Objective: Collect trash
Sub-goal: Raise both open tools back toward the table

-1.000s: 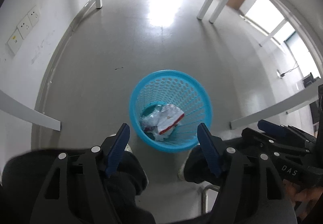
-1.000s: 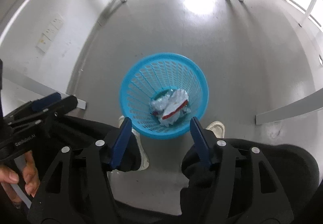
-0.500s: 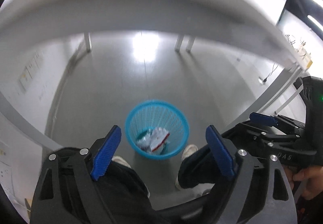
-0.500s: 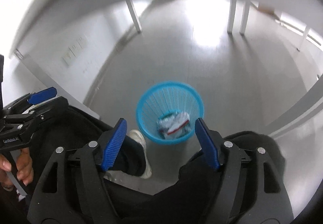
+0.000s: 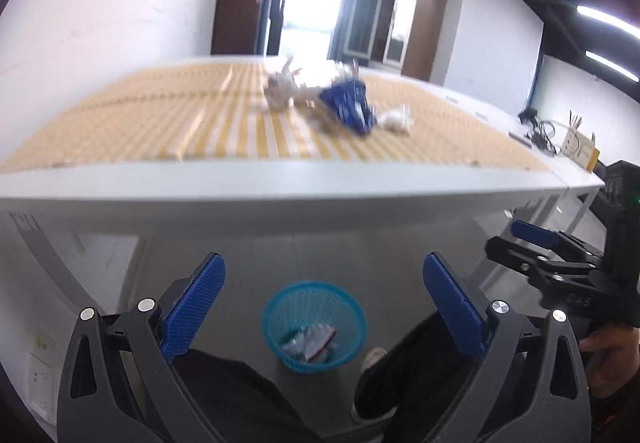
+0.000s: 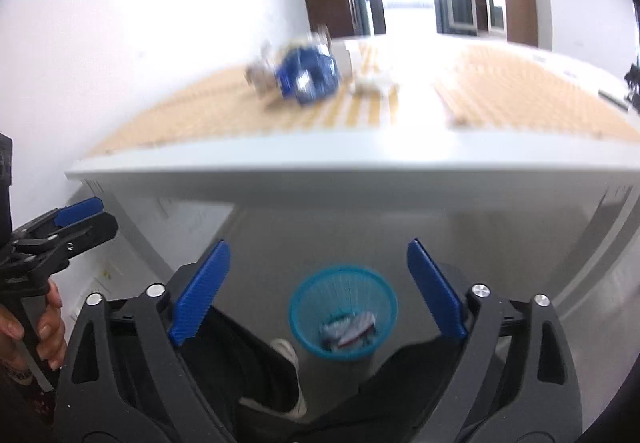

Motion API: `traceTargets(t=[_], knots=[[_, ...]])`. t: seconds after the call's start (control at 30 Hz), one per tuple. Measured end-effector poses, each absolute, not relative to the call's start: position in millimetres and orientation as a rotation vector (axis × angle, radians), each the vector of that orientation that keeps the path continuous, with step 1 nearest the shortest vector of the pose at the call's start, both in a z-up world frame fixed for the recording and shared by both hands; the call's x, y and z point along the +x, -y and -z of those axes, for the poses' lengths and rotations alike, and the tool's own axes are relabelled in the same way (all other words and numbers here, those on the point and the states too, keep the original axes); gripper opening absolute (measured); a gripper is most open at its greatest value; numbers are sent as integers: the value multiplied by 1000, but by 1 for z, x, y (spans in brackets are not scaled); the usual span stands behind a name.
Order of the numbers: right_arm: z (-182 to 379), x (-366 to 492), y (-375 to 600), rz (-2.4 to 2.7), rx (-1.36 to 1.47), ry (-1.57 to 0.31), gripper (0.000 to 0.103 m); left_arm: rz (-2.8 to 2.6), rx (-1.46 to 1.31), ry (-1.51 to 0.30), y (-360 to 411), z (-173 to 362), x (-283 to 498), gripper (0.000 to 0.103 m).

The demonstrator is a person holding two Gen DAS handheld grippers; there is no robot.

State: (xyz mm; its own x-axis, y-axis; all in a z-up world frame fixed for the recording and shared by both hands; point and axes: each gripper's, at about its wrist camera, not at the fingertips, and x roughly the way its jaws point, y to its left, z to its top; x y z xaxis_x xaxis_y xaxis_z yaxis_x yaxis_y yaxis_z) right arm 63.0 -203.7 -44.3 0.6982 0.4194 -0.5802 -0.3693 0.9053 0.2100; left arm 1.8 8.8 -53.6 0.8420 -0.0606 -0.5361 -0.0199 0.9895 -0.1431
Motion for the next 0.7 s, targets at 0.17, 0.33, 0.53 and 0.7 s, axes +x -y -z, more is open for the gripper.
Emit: traceTargets(t=[0.17, 0.33, 0.53, 0.7], knots=[[10, 73, 199, -440, 89, -600, 94, -9, -133, -524, -20, 29, 5, 97], [-4, 91, 194, -444, 104, -580, 94, -27, -144, -487, -32, 7, 20, 97], [-13, 116, 178, -455, 85, -574, 94, -41, -108, -478, -46, -17, 51, 97], [-14, 148, 162, -452, 56, -594, 94, -43, -55, -477, -54, -36, 84, 97]])
